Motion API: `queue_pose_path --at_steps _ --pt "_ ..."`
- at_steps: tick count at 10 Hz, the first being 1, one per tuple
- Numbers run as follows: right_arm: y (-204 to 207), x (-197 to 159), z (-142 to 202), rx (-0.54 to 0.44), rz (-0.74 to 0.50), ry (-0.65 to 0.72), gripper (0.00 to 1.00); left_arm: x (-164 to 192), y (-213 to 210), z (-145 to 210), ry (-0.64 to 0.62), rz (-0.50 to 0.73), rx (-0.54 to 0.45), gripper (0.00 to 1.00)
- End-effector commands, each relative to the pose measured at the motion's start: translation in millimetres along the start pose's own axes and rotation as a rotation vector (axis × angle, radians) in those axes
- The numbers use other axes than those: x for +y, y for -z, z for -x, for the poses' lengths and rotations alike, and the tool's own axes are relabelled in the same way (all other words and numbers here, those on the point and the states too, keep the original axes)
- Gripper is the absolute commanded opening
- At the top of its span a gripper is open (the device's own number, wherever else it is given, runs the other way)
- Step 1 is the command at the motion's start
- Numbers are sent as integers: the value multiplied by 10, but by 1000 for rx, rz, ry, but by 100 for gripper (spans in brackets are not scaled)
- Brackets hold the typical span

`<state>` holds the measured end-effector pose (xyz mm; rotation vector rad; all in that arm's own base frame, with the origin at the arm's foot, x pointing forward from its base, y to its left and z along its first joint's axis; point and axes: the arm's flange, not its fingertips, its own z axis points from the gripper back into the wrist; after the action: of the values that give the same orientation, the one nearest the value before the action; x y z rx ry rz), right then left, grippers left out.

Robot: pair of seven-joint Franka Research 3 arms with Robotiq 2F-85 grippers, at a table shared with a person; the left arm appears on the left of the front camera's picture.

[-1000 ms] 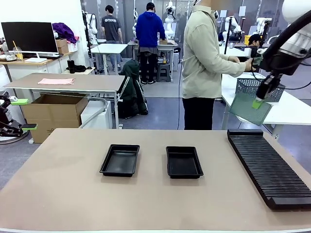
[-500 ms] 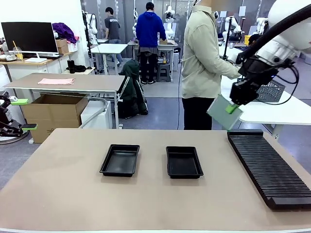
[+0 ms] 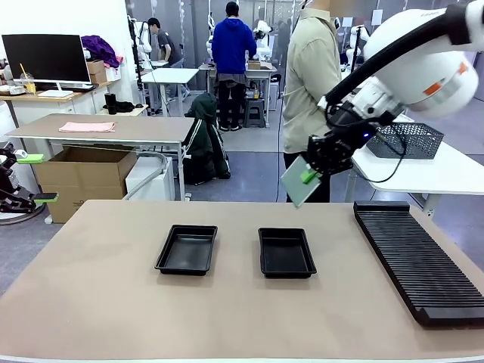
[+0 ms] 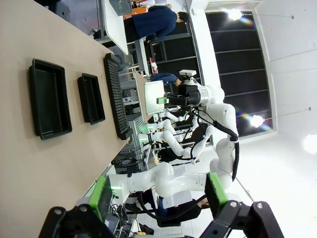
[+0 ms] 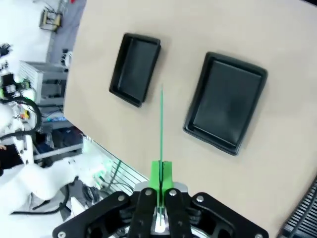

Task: Inspect and transfer BCBs to ESD trays.
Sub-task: Pick up the Blank PCB from the PCB Rack and place it in the left ESD tray.

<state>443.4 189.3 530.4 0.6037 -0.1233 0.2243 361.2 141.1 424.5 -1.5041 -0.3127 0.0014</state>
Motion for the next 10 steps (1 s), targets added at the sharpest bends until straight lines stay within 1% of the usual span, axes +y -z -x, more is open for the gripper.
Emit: queue_pose_path --at_steps 1,6,10 --pt "326 102 -82 -60 -50 116 2 -4 -5 7 0 1 -2 100" --pt "1091 279 -155 -95 -173 261 2 -4 -5 7 0 1 -2 100" --pt "1661 399 -213 -147 -253 316 2 -4 -5 7 0 1 -2 100"
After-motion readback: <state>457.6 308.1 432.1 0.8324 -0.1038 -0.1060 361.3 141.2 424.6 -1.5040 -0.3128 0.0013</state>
